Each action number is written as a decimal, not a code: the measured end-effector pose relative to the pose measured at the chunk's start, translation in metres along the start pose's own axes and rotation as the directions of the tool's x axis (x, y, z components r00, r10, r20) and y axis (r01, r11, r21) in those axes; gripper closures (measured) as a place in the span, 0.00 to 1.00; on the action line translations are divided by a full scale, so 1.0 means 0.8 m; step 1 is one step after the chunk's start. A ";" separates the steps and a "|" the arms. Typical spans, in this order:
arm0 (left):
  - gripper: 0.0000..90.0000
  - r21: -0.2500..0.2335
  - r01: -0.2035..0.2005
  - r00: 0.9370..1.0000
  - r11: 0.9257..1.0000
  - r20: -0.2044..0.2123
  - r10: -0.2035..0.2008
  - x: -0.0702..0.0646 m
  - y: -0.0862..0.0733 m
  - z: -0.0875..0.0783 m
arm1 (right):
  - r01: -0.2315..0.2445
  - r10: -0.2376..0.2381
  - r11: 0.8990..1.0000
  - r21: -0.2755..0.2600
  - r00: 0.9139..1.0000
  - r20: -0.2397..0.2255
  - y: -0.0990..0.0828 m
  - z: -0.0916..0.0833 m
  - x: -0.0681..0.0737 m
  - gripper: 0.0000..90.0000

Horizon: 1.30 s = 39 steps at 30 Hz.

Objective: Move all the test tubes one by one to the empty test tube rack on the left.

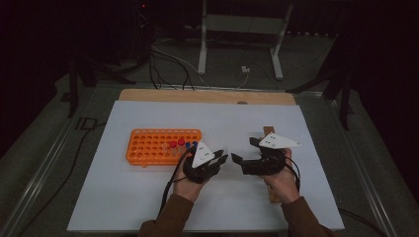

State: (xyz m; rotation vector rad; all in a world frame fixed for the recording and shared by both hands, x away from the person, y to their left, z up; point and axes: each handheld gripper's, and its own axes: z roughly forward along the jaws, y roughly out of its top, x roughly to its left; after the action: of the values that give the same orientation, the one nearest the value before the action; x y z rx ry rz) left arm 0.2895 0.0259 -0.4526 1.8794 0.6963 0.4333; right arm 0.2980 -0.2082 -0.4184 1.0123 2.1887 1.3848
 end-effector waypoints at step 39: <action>0.85 -0.038 0.083 0.992 0.996 -0.096 -0.086 0.051 -0.023 -0.071 | -0.053 0.053 0.999 -0.007 0.991 0.122 -0.035 -0.025 -0.034 0.00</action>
State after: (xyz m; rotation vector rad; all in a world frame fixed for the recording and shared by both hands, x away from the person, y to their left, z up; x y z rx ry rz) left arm 0.2827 0.0973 -0.4477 1.7993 0.8262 0.4821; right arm 0.2935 -0.2483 -0.4357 1.1309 2.0844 1.3122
